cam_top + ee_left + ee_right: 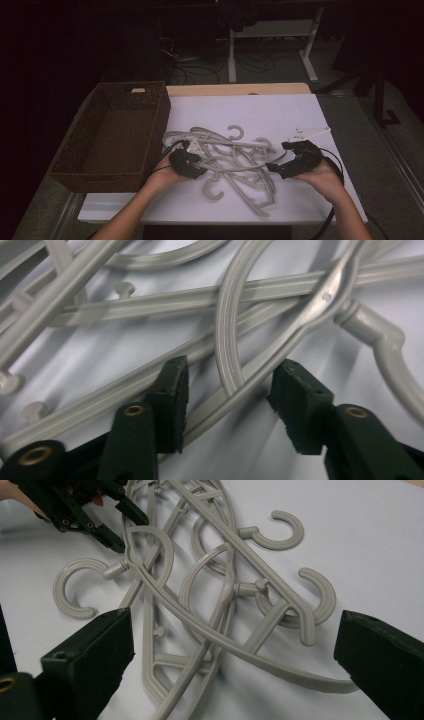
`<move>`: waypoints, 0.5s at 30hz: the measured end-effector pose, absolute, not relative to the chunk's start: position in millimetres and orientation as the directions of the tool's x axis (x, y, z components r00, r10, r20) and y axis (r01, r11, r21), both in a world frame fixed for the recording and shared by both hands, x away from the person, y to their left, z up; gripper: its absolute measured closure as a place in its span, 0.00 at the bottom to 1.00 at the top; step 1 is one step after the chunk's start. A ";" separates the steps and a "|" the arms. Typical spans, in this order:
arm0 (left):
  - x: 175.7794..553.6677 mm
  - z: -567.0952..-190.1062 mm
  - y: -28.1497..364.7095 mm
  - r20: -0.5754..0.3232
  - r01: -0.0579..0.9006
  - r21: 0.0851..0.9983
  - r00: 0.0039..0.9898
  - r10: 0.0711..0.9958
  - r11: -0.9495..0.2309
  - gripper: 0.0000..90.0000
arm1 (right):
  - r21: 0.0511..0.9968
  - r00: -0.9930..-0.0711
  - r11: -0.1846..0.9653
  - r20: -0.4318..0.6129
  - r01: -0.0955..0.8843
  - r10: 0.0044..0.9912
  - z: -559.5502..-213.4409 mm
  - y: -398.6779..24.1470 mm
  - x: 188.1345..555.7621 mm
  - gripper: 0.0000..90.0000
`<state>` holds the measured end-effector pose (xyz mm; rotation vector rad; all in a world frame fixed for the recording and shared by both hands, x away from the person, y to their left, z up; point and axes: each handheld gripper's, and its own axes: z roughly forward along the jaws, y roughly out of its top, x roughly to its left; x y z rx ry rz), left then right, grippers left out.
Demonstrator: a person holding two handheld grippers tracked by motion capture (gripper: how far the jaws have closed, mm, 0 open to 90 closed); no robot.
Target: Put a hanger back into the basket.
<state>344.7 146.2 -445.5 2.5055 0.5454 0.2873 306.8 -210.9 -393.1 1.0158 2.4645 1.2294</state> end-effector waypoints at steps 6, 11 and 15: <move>339.6 -443.4 141.0 0.149 0.237 0.534 0.918 0.366 -0.812 0.67 | 0.768 -0.745 0.419 0.111 0.484 0.657 -393.4 -210.9 307.0 0.05; 335.6 -442.4 135.5 0.178 0.180 0.524 0.933 0.314 -0.832 0.75 | 0.769 -0.746 0.419 0.110 0.483 0.657 -393.0 -211.1 306.5 0.06; 333.3 -440.9 132.3 0.164 0.155 0.526 0.946 0.278 -0.836 0.80 | 0.771 -0.743 0.414 0.112 0.483 0.659 -392.7 -212.3 306.6 0.06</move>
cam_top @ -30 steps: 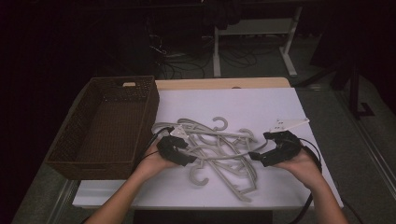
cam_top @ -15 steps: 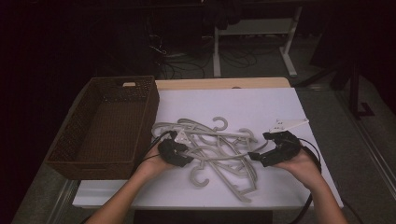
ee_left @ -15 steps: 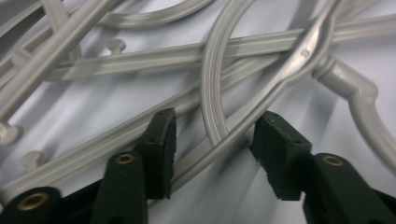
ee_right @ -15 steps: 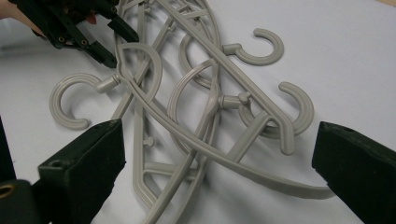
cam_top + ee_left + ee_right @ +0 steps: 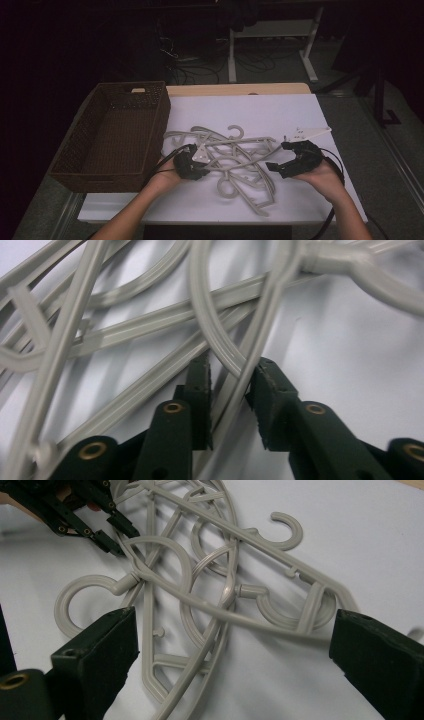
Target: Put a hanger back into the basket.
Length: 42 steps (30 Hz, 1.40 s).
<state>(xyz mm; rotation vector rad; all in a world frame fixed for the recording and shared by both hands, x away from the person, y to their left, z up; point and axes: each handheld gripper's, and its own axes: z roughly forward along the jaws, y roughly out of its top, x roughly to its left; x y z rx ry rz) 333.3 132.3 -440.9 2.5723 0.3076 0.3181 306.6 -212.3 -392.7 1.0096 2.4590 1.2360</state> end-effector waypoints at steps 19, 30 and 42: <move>324.9 -420.6 134.8 0.131 0.086 0.561 0.973 0.191 -0.824 0.86 | 0.778 -0.736 0.400 0.115 0.485 0.667 -390.8 -216.0 306.3 0.06; 310.3 -404.4 137.3 0.122 0.064 0.570 0.979 0.161 -0.819 0.89 | 0.780 -0.735 0.400 0.110 0.482 0.670 -390.2 -217.0 306.3 0.06; 313.9 -384.4 139.2 0.054 0.143 0.642 0.972 0.231 -0.754 0.91 | 0.784 -0.726 0.389 0.111 0.483 0.679 -388.4 -221.2 306.2 0.06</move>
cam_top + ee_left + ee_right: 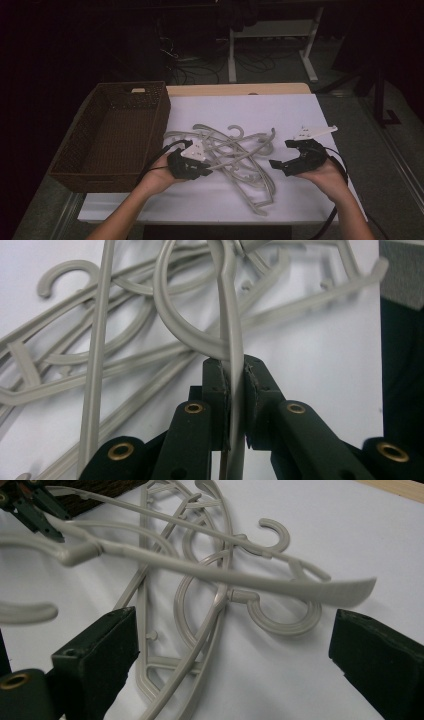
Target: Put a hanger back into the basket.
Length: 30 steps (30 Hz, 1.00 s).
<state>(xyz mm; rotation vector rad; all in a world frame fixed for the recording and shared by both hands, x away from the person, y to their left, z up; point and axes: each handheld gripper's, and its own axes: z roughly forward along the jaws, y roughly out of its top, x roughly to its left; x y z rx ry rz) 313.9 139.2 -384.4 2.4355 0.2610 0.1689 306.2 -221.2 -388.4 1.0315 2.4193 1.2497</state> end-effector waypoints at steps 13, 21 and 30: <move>333.9 -326.8 142.4 -0.018 0.268 0.703 0.933 0.361 -0.658 0.91 | 0.785 -0.716 0.380 0.114 0.490 0.688 -399.9 -225.4 302.9 0.06; 345.2 -284.8 154.5 -0.001 0.275 0.716 0.919 0.394 -0.642 0.91 | 0.768 -0.715 0.407 0.093 0.494 0.693 -425.3 -225.5 293.2 0.02; 359.8 -242.4 194.5 0.035 0.272 0.745 0.895 0.444 -0.609 0.91 | 0.766 -0.684 0.388 0.091 0.512 0.724 -442.4 -233.6 285.9 0.00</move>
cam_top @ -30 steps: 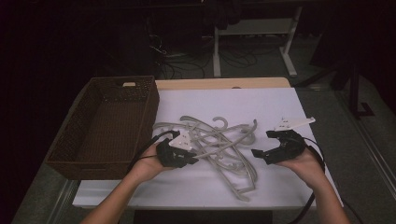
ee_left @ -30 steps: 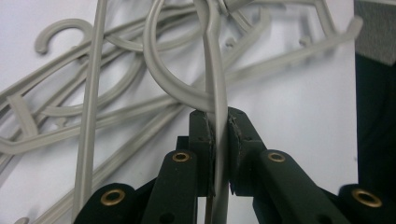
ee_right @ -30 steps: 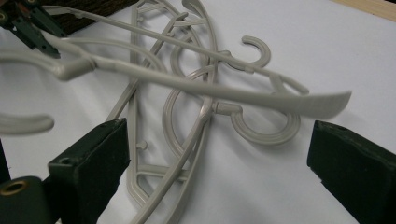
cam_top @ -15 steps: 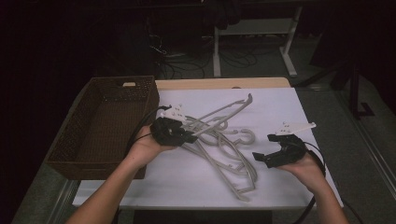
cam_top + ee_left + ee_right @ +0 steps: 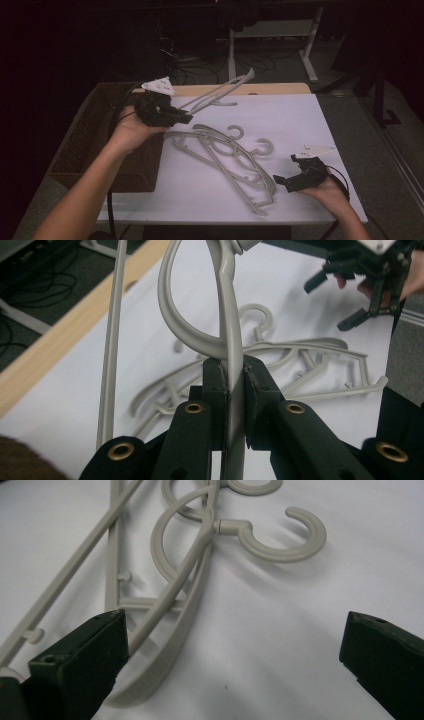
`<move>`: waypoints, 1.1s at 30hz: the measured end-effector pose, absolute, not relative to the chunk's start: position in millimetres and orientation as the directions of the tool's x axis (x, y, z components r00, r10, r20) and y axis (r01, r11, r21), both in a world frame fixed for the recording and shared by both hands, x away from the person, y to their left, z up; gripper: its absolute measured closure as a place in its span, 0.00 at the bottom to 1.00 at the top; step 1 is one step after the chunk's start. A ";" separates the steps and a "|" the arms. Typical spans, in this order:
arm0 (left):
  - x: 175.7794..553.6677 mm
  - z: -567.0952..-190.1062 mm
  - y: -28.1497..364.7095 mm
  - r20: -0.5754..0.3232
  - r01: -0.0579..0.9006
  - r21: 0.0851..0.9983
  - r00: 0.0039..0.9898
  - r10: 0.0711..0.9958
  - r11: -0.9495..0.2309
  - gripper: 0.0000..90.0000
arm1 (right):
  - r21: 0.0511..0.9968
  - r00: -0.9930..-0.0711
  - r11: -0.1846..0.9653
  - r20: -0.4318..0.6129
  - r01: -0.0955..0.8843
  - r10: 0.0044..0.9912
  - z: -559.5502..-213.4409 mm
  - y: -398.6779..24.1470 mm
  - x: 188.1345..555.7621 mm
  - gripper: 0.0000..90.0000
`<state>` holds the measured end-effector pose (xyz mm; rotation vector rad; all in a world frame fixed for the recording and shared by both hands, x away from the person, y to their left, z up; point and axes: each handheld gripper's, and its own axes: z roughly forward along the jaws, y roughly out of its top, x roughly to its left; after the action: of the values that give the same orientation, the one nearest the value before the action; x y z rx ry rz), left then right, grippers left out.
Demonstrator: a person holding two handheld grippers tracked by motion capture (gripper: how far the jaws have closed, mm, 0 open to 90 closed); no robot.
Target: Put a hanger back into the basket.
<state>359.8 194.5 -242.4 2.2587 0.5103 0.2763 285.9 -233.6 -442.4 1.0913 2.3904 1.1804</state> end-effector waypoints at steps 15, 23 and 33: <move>368.3 -237.8 307.2 0.061 0.362 0.747 0.799 0.599 -0.558 0.91 | 0.794 -0.631 0.333 0.082 0.509 0.771 -448.7 -235.4 277.9 0.00; 369.6 -263.4 348.6 0.040 0.414 0.734 0.765 0.643 -0.538 0.91 | 0.792 -0.633 0.338 0.077 0.509 0.771 -449.9 -235.2 278.6 0.00; 367.6 -284.7 375.2 0.010 0.464 0.722 0.734 0.679 -0.513 0.91 | 0.791 -0.632 0.346 0.066 0.504 0.772 -450.2 -235.3 279.2 0.00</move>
<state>367.6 375.2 -284.7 2.2055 0.8574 0.3794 279.2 -235.3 -450.2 1.1324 2.2942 1.1756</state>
